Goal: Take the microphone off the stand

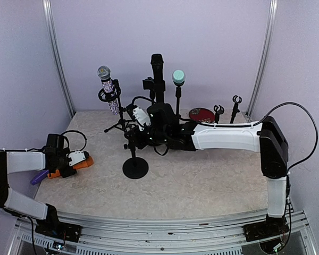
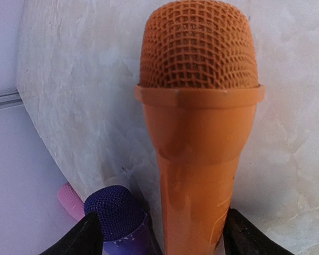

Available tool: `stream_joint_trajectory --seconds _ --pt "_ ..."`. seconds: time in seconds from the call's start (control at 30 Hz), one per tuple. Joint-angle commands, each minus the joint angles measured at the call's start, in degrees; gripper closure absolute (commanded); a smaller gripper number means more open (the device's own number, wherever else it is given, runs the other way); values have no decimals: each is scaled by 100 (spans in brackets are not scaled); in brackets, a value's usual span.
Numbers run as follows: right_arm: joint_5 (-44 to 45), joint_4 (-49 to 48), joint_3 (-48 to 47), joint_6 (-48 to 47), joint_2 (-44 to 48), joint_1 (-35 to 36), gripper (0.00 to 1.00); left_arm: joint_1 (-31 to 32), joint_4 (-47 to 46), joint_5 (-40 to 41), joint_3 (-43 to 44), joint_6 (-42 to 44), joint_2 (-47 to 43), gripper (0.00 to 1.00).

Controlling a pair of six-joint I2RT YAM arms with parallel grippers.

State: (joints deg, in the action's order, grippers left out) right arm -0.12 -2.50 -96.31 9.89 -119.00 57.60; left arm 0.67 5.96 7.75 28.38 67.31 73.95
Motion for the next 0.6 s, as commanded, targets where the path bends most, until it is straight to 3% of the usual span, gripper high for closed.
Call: stream_joint_trajectory --seconds 0.0,0.4,0.57 --pt "442 -77 878 -22 899 -252 100 -246 -192 99 120 -123 -19 25" --pt "1291 90 3296 25 3007 -1232 100 -658 -163 19 118 98 -269 19" --pt "1411 43 4147 65 3791 -1996 100 -673 382 -475 326 -252 -575 5"
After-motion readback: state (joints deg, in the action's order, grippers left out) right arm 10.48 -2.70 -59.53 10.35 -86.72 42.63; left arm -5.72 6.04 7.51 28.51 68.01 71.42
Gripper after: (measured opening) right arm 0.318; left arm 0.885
